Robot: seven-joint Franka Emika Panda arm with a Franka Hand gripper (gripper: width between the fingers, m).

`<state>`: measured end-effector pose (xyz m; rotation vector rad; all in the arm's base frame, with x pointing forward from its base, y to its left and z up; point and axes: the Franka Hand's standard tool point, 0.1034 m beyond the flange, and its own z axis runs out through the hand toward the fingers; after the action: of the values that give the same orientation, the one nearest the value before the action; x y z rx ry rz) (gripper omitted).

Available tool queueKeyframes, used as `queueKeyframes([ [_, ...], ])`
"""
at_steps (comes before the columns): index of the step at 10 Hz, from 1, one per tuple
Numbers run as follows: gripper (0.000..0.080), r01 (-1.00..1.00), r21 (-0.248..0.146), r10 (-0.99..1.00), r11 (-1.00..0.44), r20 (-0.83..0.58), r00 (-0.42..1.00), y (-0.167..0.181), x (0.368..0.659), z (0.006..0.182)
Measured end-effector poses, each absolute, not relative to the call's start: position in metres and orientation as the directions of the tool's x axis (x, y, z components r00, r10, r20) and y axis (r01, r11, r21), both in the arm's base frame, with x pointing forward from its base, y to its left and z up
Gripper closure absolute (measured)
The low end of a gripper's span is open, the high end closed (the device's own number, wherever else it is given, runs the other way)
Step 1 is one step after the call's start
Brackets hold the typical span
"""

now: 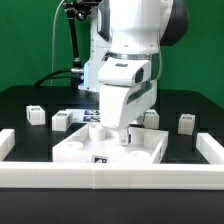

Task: Assemble one leg

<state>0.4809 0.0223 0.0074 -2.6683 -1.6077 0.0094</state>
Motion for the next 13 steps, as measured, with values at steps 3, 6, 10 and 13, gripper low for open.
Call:
queueKeyframes([
  [3, 0.0553, 0.884, -0.036, 0.884, -0.466, 0.002, 0.467, 0.022, 0.477, 0.006],
  [6, 0.0739, 0.885, -0.034, 0.885, -0.465, 0.004, 0.466, 0.022, 0.477, 0.006],
  [10, 0.0739, 0.885, -0.034, 0.885, -0.465, 0.004, 0.465, 0.022, 0.477, 0.006],
  [13, 0.0739, 0.947, -0.03, 0.947, -0.32, 0.003, 0.321, 0.012, 0.476, 0.009],
])
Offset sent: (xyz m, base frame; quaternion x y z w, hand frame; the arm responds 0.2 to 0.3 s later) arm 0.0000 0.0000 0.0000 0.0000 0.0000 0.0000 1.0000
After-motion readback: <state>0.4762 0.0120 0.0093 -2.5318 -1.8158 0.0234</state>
